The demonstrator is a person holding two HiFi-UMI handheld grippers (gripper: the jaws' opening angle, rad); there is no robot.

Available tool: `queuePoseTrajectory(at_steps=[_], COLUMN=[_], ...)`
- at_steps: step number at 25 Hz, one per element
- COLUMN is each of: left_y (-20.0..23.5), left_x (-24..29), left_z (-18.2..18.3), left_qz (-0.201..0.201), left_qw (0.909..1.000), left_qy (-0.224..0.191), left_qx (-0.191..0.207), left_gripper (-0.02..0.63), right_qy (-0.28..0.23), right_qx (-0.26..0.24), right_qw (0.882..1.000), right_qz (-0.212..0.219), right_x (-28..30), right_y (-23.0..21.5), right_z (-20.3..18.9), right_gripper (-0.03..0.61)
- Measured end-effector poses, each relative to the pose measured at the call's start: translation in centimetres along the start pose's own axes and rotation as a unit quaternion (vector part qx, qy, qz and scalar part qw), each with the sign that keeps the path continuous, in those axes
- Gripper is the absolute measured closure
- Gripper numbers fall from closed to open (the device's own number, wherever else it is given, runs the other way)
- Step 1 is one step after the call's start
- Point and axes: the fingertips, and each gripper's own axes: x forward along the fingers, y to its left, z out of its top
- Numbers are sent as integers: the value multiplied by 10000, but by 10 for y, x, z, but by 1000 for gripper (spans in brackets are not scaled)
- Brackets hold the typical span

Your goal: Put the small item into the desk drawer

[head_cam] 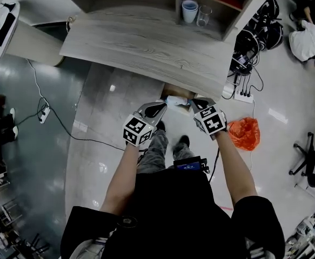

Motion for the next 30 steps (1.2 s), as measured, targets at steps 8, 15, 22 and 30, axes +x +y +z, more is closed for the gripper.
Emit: queuePoseTrajectory(at_steps=[8, 15, 22, 30], left_y=[-22, -37, -52, -63], left_x=[-4, -7, -9, -12], left_z=[14, 22, 25, 23], left_qz=[-92, -183, -370, -470], left_qw=[9998, 9994, 9981, 9976], left_qy=[-15, -8, 66, 100], left_qx=[159, 301, 495, 496], left_gripper=[612, 612, 612, 612], right_qy=[-443, -942, -1375, -1688], right_qx=[246, 500, 857, 1007], right_qw=[9985, 9940, 9865, 9804], right_qz=[-192, -245, -226, -108], right_x=[-54, -93, -122, -136], right_y=[-8, -7, 0, 12], right_z=[7, 13, 13, 7], right_gripper=[578, 578, 578, 580])
